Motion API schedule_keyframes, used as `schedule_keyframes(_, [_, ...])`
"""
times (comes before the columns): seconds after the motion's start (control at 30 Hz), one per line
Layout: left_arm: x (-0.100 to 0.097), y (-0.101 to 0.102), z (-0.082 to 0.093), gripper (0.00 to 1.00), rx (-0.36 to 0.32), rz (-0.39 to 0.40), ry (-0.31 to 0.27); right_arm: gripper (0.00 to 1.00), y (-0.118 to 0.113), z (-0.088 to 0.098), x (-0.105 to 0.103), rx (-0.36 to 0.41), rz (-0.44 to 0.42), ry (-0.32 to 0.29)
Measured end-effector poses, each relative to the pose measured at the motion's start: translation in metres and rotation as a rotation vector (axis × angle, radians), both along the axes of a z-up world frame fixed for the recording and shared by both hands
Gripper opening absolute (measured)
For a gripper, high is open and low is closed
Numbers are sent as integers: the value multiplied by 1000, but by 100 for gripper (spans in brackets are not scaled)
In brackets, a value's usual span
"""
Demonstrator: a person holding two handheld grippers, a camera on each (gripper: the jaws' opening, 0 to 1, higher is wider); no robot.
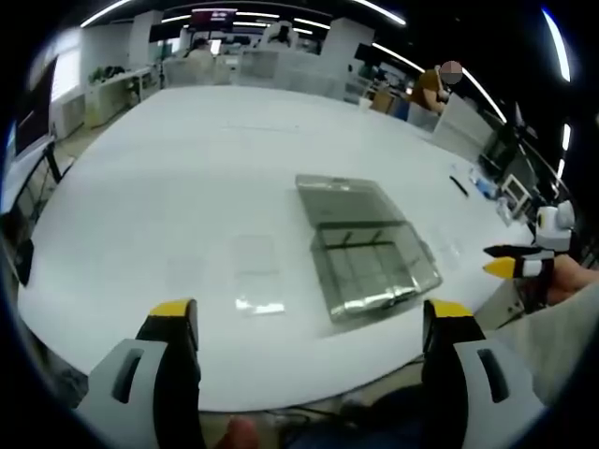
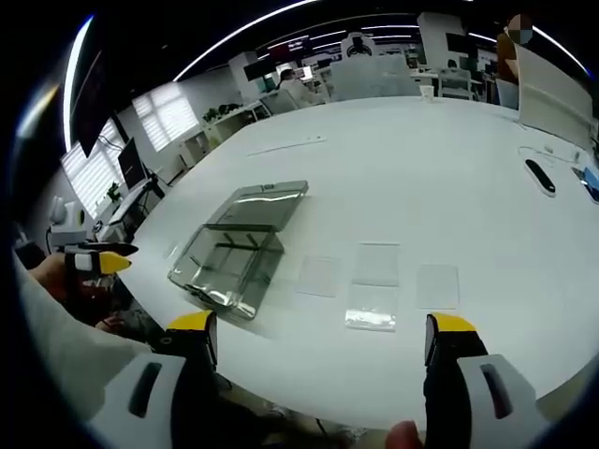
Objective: Insert the divider into the dual guide fixture by aligning both edges with the guide slots and pushing it downward to the bottom, including one-sided entry, uneven engagement, binding, and posture correction.
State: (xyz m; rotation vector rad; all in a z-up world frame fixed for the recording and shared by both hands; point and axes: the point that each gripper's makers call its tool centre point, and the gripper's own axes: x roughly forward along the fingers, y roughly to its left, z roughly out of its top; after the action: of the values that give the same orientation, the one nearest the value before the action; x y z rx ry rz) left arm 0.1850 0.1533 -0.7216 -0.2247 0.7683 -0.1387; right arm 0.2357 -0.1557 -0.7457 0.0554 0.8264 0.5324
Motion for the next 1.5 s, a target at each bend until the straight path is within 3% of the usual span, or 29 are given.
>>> schedule_keyframes(1.5, [-3, -3, 0, 97, -3, -2, 8, 88, -1, -4, -4, -16, 32, 13])
